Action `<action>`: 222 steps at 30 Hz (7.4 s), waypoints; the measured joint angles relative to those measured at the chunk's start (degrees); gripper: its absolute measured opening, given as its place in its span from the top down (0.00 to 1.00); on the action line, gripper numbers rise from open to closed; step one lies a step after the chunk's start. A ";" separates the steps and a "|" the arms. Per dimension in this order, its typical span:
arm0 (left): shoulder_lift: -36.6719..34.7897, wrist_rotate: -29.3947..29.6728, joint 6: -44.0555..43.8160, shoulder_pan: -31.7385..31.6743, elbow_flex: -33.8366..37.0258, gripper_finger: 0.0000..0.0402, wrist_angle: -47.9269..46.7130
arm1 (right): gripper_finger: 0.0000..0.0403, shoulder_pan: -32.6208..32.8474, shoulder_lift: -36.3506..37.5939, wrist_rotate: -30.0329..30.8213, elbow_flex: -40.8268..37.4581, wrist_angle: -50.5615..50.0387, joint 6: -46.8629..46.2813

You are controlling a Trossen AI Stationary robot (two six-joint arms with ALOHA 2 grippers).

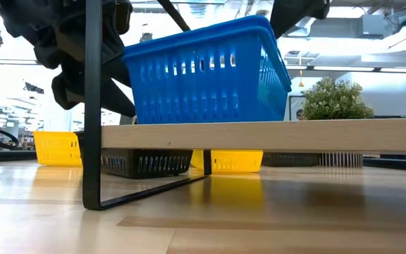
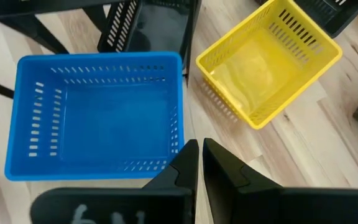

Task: Stack baskets on shelf by color
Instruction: Stack the right blue bin on top of the blue bin on the shelf, then stack the blue bin on top of the blue bin on the shelf

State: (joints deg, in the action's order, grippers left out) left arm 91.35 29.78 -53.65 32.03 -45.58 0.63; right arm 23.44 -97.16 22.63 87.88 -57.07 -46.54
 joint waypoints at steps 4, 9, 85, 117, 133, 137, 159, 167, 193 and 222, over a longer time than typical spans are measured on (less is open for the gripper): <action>0.00 -0.21 -0.01 -0.02 0.00 0.41 0.25 | 0.88 0.02 -0.01 0.00 0.00 0.83 0.11; 0.00 -1.05 0.47 -0.02 0.00 0.41 1.21 | 0.88 -0.27 -0.01 -0.02 0.00 2.06 0.99; -18.19 -29.29 39.95 -74.56 0.02 0.41 -31.74 | 0.54 -35.74 1.98 -13.25 3.58 24.68 27.06; -6.60 -44.78 22.88 -79.03 -0.02 0.41 -18.36 | 0.59 -46.62 -7.22 -17.55 3.56 31.33 17.42; -6.60 -44.98 23.51 -75.73 -0.02 0.41 -13.63 | 0.48 -49.11 -17.52 -20.91 4.50 34.05 20.19; -6.60 -45.03 23.82 -75.73 -0.02 0.41 -13.64 | 0.49 -49.07 -21.21 -20.75 8.98 33.09 22.64; -6.62 -45.39 24.48 -75.73 -0.02 0.41 -13.53 | 0.51 -49.46 -39.31 -17.83 34.45 7.82 24.59; -6.62 -45.10 24.51 -75.73 -0.02 0.41 -13.51 | 0.71 -49.77 -39.31 -18.01 34.47 6.09 24.60; -6.62 -44.89 25.18 -75.73 -0.02 0.41 -12.99 | 0.63 -49.85 -39.68 -18.25 34.45 6.02 27.41; -6.64 -44.98 25.79 -75.73 -0.02 0.41 -12.91 | 0.96 -52.33 -40.79 -21.18 39.35 2.96 31.19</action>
State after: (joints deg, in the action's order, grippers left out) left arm 84.71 -15.20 -27.86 -43.70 -45.60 -12.28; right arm -28.89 -137.95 1.45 127.22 -54.11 -15.36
